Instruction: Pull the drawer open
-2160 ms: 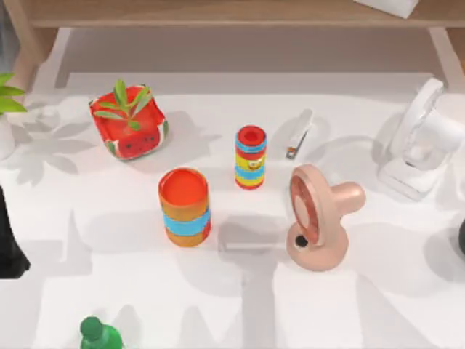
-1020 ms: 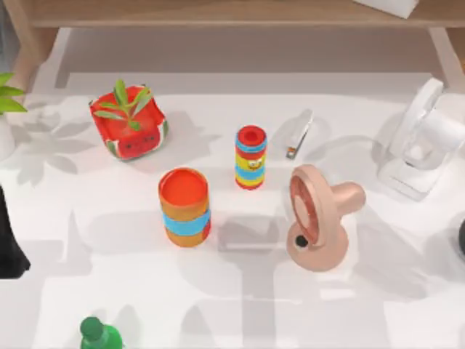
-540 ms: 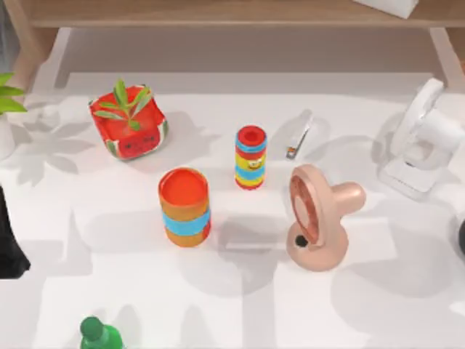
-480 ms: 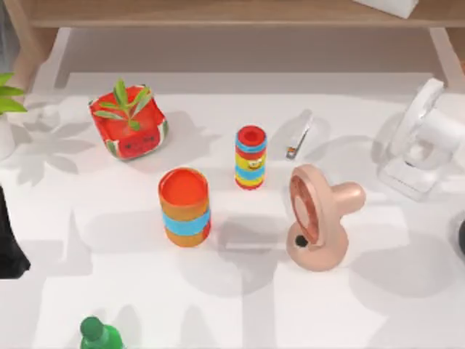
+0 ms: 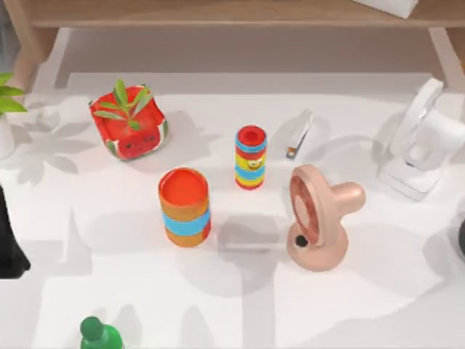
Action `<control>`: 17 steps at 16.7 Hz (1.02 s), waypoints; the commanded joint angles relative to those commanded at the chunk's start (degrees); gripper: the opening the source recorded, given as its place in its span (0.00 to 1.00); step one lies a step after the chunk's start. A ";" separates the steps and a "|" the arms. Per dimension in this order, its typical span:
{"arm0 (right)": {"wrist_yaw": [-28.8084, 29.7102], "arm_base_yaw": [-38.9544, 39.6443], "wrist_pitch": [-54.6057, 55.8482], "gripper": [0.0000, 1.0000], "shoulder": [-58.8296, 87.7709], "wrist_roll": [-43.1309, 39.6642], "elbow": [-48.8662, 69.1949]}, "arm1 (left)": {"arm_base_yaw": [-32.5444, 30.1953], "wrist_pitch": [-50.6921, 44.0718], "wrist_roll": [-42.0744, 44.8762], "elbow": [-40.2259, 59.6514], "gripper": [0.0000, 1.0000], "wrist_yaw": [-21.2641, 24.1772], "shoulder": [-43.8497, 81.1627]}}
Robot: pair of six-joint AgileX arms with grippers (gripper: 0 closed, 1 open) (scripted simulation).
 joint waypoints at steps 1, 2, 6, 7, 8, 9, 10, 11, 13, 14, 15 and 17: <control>0.02 -0.05 1.47 1.00 2.19 -2.50 0.68 | 0.00 0.00 0.00 0.00 1.00 0.00 0.00; 0.03 -0.08 2.64 1.00 3.93 -4.49 1.22 | 0.00 0.00 0.00 0.00 1.00 0.00 0.00; 0.04 -0.12 4.14 1.00 6.14 -7.00 1.91 | 0.00 0.00 0.00 0.00 1.00 0.00 0.00; 0.04 -0.12 4.14 1.00 6.14 -7.00 1.91 | 0.00 0.00 0.00 0.00 1.00 0.00 0.00; 0.04 -0.12 4.14 1.00 6.14 -7.00 1.91 | 0.00 0.00 0.00 0.00 1.00 0.00 0.00; 0.03 0.22 3.99 1.00 6.01 -6.92 1.63 | 0.00 0.00 0.00 0.00 1.00 0.00 0.00; 0.11 0.21 3.93 1.00 6.06 -6.94 1.84 | 0.00 0.00 0.00 0.00 1.00 0.00 0.00; 0.29 0.24 3.65 1.00 6.32 -6.98 2.51 | 0.00 0.00 0.00 0.00 1.00 0.00 0.00; 0.74 0.55 2.56 1.00 7.32 -7.02 4.67 | 0.00 0.00 0.00 0.00 1.00 0.00 0.00; 0.96 0.77 1.91 1.00 7.90 -7.03 5.90 | 0.00 0.00 0.00 0.00 1.00 0.00 0.00; 1.17 0.98 1.29 1.00 8.45 -7.03 7.04 | 0.00 0.00 0.00 0.00 1.00 0.00 0.00; 1.43 1.24 0.54 1.00 9.10 -7.04 8.44 | 0.00 0.00 0.00 0.00 1.00 0.00 0.00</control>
